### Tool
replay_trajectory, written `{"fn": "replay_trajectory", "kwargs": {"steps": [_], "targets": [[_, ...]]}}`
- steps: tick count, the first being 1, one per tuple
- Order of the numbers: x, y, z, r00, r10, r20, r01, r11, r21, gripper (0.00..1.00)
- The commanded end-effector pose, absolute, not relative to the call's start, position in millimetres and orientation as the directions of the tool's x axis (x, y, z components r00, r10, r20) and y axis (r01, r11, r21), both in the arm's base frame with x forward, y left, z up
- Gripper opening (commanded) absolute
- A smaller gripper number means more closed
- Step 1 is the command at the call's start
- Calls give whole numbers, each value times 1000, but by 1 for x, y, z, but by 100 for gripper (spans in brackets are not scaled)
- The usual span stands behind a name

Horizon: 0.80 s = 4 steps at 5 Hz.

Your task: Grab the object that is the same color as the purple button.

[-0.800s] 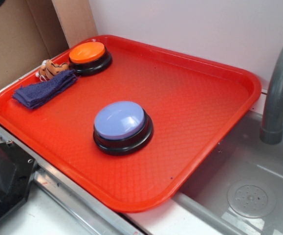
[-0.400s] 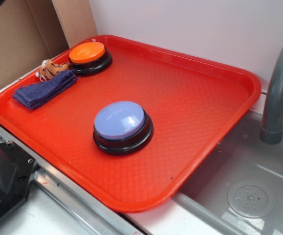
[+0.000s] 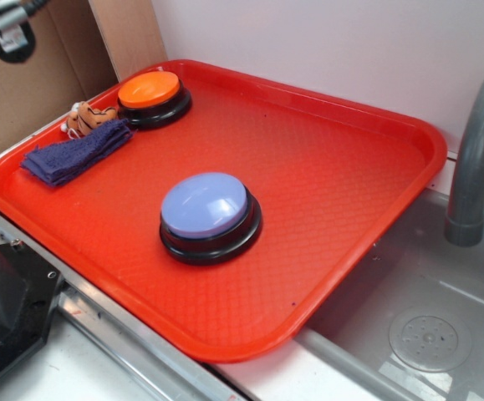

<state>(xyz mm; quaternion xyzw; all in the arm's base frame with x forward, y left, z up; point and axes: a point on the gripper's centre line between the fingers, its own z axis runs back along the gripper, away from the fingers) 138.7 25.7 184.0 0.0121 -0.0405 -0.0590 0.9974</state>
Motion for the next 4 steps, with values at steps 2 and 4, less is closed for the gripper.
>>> {"fn": "replay_trajectory", "kwargs": {"steps": [2,4], "targets": [[181,87,107,969,-166,185,146,982,117,100],[186,116,53,977,-66,201,49,995,86,100]]}}
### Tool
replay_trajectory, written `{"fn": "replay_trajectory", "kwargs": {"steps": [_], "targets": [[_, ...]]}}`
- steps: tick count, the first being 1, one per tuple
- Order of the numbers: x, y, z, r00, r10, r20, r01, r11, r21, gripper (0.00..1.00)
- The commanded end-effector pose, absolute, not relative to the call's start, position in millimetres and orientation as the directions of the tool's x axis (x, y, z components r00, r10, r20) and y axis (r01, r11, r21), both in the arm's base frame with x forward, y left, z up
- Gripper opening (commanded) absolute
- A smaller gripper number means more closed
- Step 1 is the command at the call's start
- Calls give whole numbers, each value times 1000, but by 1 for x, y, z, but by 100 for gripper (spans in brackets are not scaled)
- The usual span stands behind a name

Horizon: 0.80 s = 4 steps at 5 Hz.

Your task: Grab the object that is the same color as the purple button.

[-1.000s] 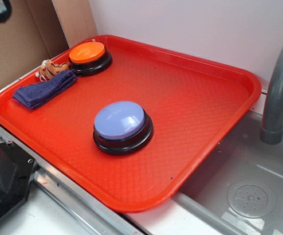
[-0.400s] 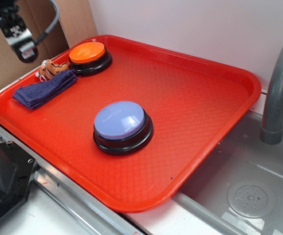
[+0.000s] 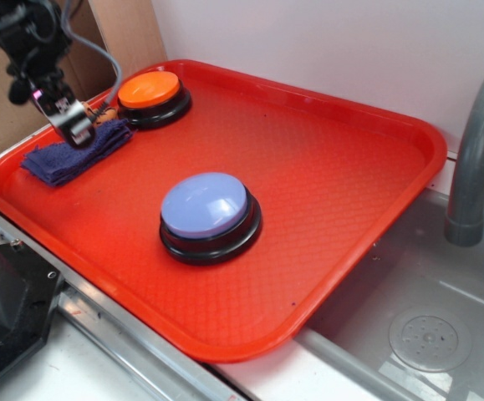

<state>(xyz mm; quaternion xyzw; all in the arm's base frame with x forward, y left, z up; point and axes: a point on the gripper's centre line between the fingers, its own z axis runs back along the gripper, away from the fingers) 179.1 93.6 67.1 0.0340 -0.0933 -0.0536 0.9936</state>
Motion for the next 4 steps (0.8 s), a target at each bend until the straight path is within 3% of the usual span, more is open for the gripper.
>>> {"fn": "replay_trajectory", "kwargs": {"steps": [1,3,4], "targets": [[190,124,38,981,-35,190,17,995,98,100],[192,138,22,987,17,161,-39,991,130,100],[195,138,14,986,37,165,-55,993,105,97]]}}
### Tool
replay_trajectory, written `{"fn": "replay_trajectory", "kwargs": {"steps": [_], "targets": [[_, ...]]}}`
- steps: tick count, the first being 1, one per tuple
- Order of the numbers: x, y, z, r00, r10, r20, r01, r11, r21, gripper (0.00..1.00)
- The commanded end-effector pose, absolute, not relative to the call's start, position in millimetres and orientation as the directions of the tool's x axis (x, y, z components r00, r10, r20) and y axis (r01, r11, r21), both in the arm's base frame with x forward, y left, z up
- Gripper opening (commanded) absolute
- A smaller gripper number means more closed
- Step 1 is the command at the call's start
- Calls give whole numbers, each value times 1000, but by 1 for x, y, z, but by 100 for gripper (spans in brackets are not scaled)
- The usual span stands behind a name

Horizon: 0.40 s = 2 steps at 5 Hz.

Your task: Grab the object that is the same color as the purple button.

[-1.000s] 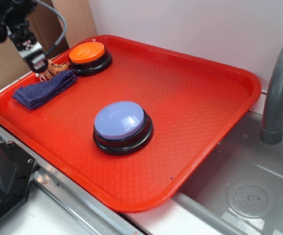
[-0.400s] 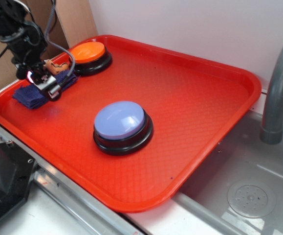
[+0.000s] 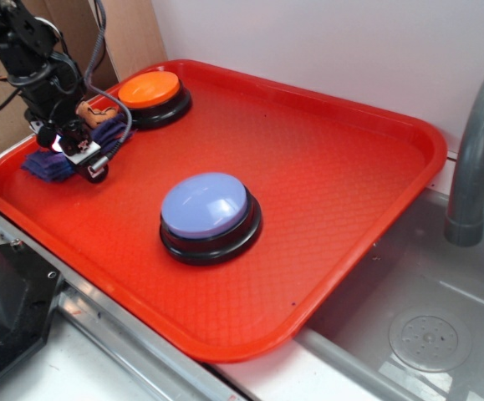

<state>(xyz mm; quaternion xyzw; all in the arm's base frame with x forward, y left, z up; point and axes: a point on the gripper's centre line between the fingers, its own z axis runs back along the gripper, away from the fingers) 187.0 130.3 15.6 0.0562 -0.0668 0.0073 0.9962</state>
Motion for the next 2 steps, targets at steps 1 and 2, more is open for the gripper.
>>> {"fn": "replay_trajectory", "kwargs": {"steps": [1,2], "targets": [[191,137,11,971,135,197,-155,984,90,0],[190,139,14,969,142,204,-165,981,101,0]]}}
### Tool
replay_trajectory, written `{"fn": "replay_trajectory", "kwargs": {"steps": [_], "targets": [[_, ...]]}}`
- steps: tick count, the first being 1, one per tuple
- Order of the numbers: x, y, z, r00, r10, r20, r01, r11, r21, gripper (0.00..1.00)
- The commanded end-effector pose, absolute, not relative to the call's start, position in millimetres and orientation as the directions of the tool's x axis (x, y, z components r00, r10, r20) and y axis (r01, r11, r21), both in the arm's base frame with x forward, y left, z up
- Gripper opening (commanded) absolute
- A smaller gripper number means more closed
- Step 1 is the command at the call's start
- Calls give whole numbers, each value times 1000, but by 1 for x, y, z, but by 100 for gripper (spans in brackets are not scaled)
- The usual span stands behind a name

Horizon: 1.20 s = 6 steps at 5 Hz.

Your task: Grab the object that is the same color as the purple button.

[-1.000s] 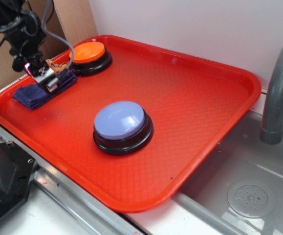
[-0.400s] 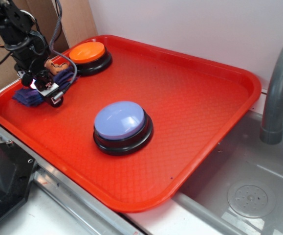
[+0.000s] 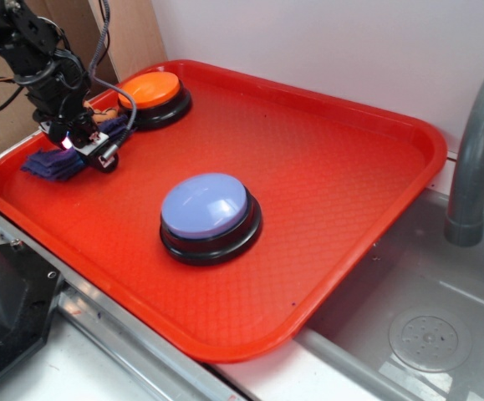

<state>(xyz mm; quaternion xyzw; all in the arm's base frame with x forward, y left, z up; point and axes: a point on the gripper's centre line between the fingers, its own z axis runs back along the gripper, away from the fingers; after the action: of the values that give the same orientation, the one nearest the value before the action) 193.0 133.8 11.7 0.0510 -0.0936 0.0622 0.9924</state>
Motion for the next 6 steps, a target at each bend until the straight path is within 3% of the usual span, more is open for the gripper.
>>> {"fn": "replay_trajectory", "kwargs": {"steps": [1,4,6], "targets": [[189,139,16,969,147,198,-171,979,108,0],[191,126,44,970,179,166,-215,949,232,0],[199,53,93,986,161,50,-165,984,65,0]]}}
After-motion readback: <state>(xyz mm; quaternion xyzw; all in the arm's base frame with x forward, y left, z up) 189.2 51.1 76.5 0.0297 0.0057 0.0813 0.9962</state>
